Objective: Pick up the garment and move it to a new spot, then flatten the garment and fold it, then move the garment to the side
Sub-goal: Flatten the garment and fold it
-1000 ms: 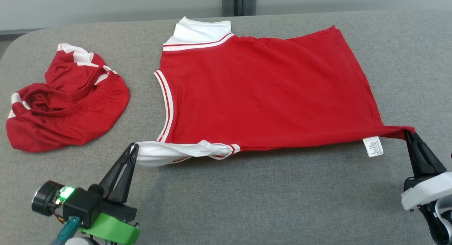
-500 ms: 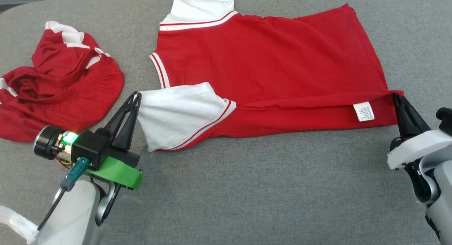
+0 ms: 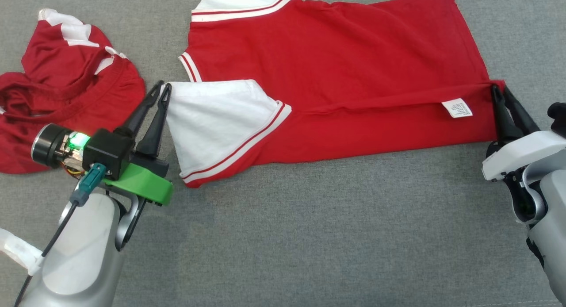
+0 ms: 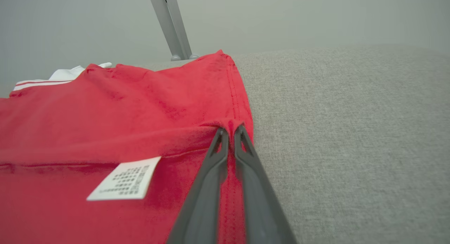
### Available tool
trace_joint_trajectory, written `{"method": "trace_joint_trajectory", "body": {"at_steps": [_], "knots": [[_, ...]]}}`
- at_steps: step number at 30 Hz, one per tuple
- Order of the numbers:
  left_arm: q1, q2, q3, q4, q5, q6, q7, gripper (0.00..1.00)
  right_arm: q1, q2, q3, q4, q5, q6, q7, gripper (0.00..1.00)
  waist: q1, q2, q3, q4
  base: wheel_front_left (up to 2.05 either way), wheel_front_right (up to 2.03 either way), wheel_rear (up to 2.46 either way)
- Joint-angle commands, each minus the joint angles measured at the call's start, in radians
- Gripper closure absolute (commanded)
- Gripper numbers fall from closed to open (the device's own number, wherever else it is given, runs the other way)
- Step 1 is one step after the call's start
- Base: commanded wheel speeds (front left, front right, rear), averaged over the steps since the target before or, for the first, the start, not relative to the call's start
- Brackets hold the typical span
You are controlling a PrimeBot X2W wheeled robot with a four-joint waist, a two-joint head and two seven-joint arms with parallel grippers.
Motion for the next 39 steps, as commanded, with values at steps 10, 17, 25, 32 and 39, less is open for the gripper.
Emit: {"method": "trace_joint_trajectory", "body": {"at_steps": [10, 17, 25, 32, 39], "knots": [[0.133, -0.104, 0.139, -0.039, -0.075, 0.005, 0.0, 0.0, 0.11, 0.063, -0.175, -0.162, -0.087, -0.001, -0.004, 0.0, 0.0, 0.0, -0.036, -0.003, 0.0, 0.0, 0.0], [0.292, -0.174, 0.094, 0.057, -0.243, 0.001, 0.0, 0.0, 0.23, 0.112, -0.238, -0.215, -0.103, -0.001, -0.004, 0.0, 0.0, 0.0, -0.069, -0.006, 0.0, 0.0, 0.0], [0.248, -0.183, 0.056, 0.215, -0.316, 0.001, 0.004, 0.0, 0.275, 0.141, -0.249, -0.23, -0.106, -0.001, -0.004, 0.0, 0.0, 0.0, -0.081, -0.005, 0.0, 0.0, 0.0], [0.188, -0.175, -0.003, 0.321, -0.312, 0.001, 0.007, 0.62, 0.266, 0.139, -0.234, -0.221, -0.105, -0.001, -0.004, 0.0, 0.0, 0.0, -0.086, -0.014, 0.0, 0.0, 0.0], [0.176, -0.142, -0.074, 0.341, -0.316, 0.001, 0.002, 1.0, 0.237, 0.148, -0.206, -0.15, -0.083, -0.001, -0.004, 0.0, 0.0, 0.0, -0.094, -0.006, 0.0, 0.0, 0.0]]}}
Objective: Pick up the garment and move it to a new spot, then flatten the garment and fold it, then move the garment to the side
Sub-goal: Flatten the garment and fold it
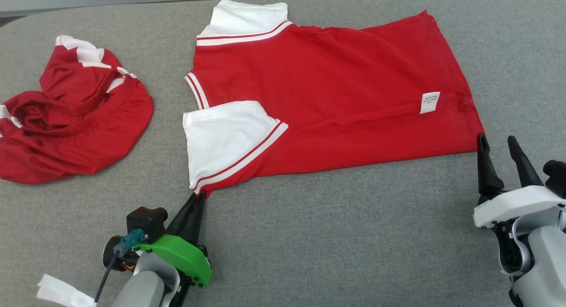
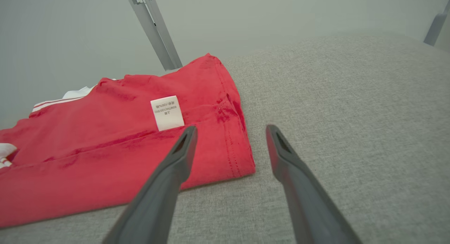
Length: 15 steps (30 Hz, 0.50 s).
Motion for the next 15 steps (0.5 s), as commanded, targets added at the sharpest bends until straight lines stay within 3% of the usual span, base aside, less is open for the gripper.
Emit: {"method": "trace_joint_trajectory", "body": {"at_steps": [1, 15], "knots": [[-0.002, 0.014, -0.013, 0.005, -0.002, -0.001, -0.001, 1.0, -0.015, -0.002, 0.002, 0.024, 0.01, -0.001, -0.003, 0.0, 0.0, -0.0001, -0.003, 0.007, 0.0, 0.0, 0.0], [-0.026, 0.073, -0.067, -0.028, -0.016, 0.0, -0.002, 1.0, -0.134, -0.023, 0.052, 0.275, 0.07, -0.001, -0.003, 0.0, 0.0, -0.0001, -0.002, 0.041, 0.0, 0.0, 0.0]]}}
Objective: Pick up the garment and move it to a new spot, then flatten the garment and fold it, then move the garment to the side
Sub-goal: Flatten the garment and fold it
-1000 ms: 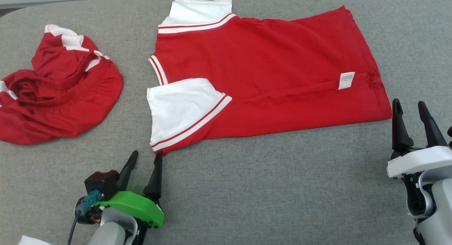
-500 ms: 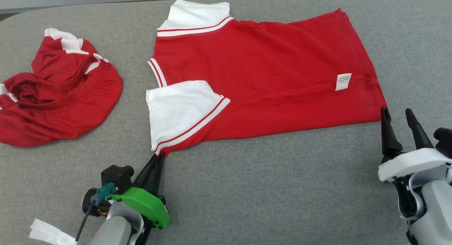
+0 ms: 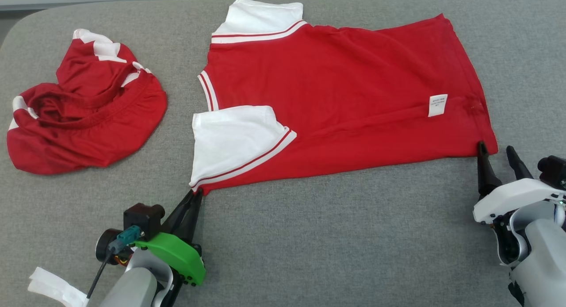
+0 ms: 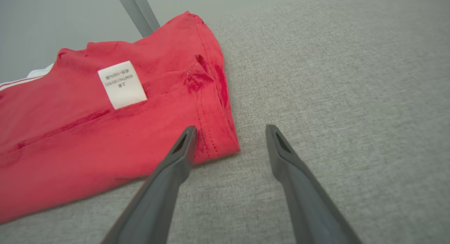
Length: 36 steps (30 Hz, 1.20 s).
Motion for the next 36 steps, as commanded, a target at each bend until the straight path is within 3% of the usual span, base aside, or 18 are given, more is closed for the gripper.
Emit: {"method": "trace_joint_trajectory", "body": {"at_steps": [1, 2, 4, 5, 21, 36], "knots": [[-0.016, 0.009, -0.003, -0.001, 0.002, 0.002, 0.0, 1.0, -0.023, -0.001, 0.016, 0.026, 0.008, -0.001, -0.003, 0.0, 0.0, -0.0001, 0.004, 0.003, 0.0, 0.0, 0.0], [-0.018, 0.009, -0.005, -0.002, 0.004, 0.002, 0.0, 1.0, -0.031, -0.001, 0.028, 0.048, 0.016, -0.001, -0.003, 0.2, 0.0, -0.0001, 0.006, 0.005, 0.0, 0.0, 0.0], [-0.025, 0.01, -0.011, -0.003, 0.007, 0.002, 0.0, 1.0, -0.05, -0.005, 0.054, 0.079, 0.034, 0.0, -0.003, 0.93, 0.0, -0.0001, 0.008, 0.009, 0.0, 0.0, 0.0], [-0.029, 0.01, -0.015, -0.002, 0.007, 0.002, 0.0, 1.0, -0.057, -0.008, 0.063, 0.088, 0.045, 0.0, -0.002, 1.0, 0.0, -0.0001, 0.009, 0.012, 0.0, 0.0, 0.0], [0.104, 0.081, -0.04, -0.12, 0.065, 0.006, 0.0, 1.0, 0.148, -0.087, 0.043, -0.084, 0.132, -0.001, -0.002, 1.0, 0.0, -0.0001, -0.069, -0.006, 0.0, 0.0, 0.0], [0.336, 0.127, -0.095, -0.318, 0.066, 0.075, 0.064, 1.0, 0.393, -0.052, -0.036, -0.211, 0.103, -0.001, -0.002, 1.0, 0.0, -0.0001, -0.113, -0.037, 0.0, 0.0, 0.0]]}}
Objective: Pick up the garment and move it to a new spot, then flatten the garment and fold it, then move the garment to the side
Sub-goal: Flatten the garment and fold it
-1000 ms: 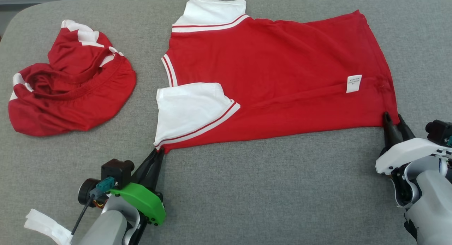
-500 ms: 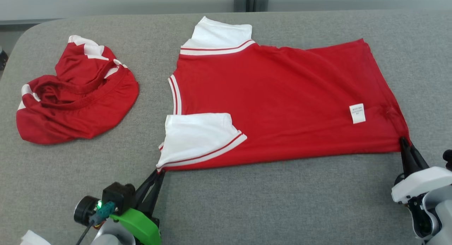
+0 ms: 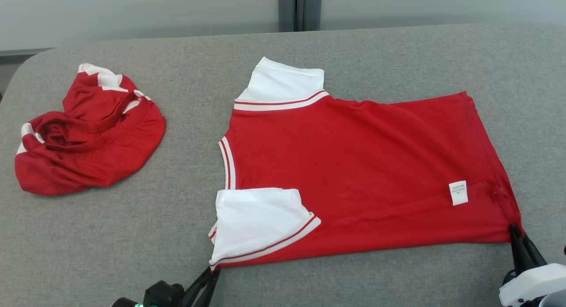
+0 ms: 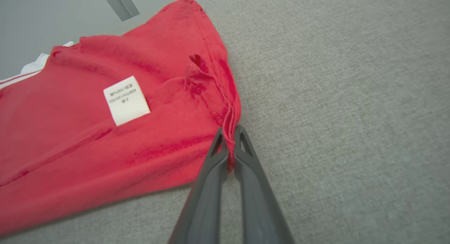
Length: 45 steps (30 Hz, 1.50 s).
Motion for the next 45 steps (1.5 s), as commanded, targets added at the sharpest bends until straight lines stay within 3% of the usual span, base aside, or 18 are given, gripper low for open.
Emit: {"method": "trace_joint_trajectory", "body": {"at_steps": [1, 3, 4, 5, 6, 7, 8, 16, 19, 23, 28, 31, 37, 45], "knots": [[0.017, 0.003, -0.005, -0.008, -0.008, 0.006, 0.016, 1.0, 0.009, 0.0, -0.002, -0.002, -0.01, -0.002, -0.001, 1.0, 0.0, 0.0, -0.005, -0.003, 0.0, 0.0, 0.0], [0.021, 0.0, -0.011, -0.012, -0.017, 0.003, 0.036, 1.0, 0.009, 0.002, 0.007, 0.001, -0.017, -0.002, -0.001, 0.96, 0.0, 0.0, -0.007, -0.003, 0.0, 0.0, 0.0], [0.024, -0.005, -0.013, -0.016, -0.026, 0.001, 0.047, 1.0, 0.005, 0.0, 0.009, 0.005, -0.021, -0.002, -0.001, 0.77, 0.0, 0.0, -0.008, -0.003, 0.0, 0.0, 0.0], [0.024, -0.005, -0.015, -0.02, -0.03, -0.002, 0.055, 0.85, 0.002, -0.001, 0.009, 0.006, -0.024, -0.002, -0.001, 0.52, 0.0, 0.0, -0.008, -0.003, 0.0, 0.0, 0.0], [0.028, -0.006, -0.014, -0.023, -0.042, -0.004, 0.068, 0.64, -0.004, -0.005, 0.001, 0.005, -0.029, -0.002, -0.001, 0.02, 0.0, 0.0, -0.007, -0.002, 0.0, 0.0, 0.0], [0.032, -0.004, -0.013, -0.026, -0.047, -0.003, 0.08, 0.39, -0.008, -0.008, -0.01, 0.001, -0.029, -0.002, -0.001, 0.0, 0.0, 0.0, -0.007, -0.002, 0.0, 0.0, 0.0], [0.033, 0.001, -0.012, -0.037, -0.049, 0.004, 0.091, 0.0, -0.008, -0.01, -0.021, -0.006, -0.036, -0.002, -0.001, 0.0, 0.0, 0.0, -0.005, -0.002, 0.0, 0.0, 0.0], [-0.053, 0.06, 0.074, -0.242, -0.061, 0.05, 0.121, 0.0, -0.013, -0.004, -0.083, -0.152, -0.118, -0.002, -0.001, 0.0, 0.0, 0.0, 0.035, -0.001, 0.0, 0.0, 0.0], [-0.167, 0.089, 0.098, -0.3, -0.033, 0.053, 0.171, 0.0, -0.035, 0.011, -0.085, -0.218, -0.14, -0.002, -0.001, 0.0, 0.0, 0.0, 0.077, 0.003, 0.0, 0.0, 0.0], [-0.401, 0.086, 0.127, -0.316, -0.036, 0.029, 0.263, 0.0, -0.076, 0.025, -0.059, -0.274, -0.169, -0.002, -0.001, 0.0, 0.0, 0.0, 0.147, -0.001, 0.0, 0.0, 0.0], [-0.724, 0.067, 0.096, -0.187, -0.077, -0.041, 0.427, 0.0, -0.144, 0.036, -0.034, -0.302, -0.19, -0.002, -0.001, 0.0, 0.0, 0.0, 0.232, -0.027, 0.0, 0.0, 0.0], [-0.893, 0.054, 0.065, -0.087, -0.117, -0.061, 0.515, 0.0, -0.179, 0.041, -0.016, -0.313, -0.191, -0.002, -0.001, 0.0, 0.0, 0.0, 0.273, -0.054, 0.0, 0.0, 0.0], [-1.136, 0.051, -0.028, 0.109, -0.221, -0.069, 0.661, 0.0, -0.244, 0.07, 0.016, -0.337, -0.132, -0.002, -0.001, 0.0, 0.0, 0.0, 0.35, -0.139, 0.0, 0.0, 0.0], [-1.299, 0.111, -0.118, 0.33, -0.298, -0.069, 0.777, 0.0, -0.274, 0.114, 0.04, -0.35, -0.104, -0.001, -0.001, 0.0, 0.0, 0.0, 0.43, -0.251, 0.0, 0.0, 0.0]]}}
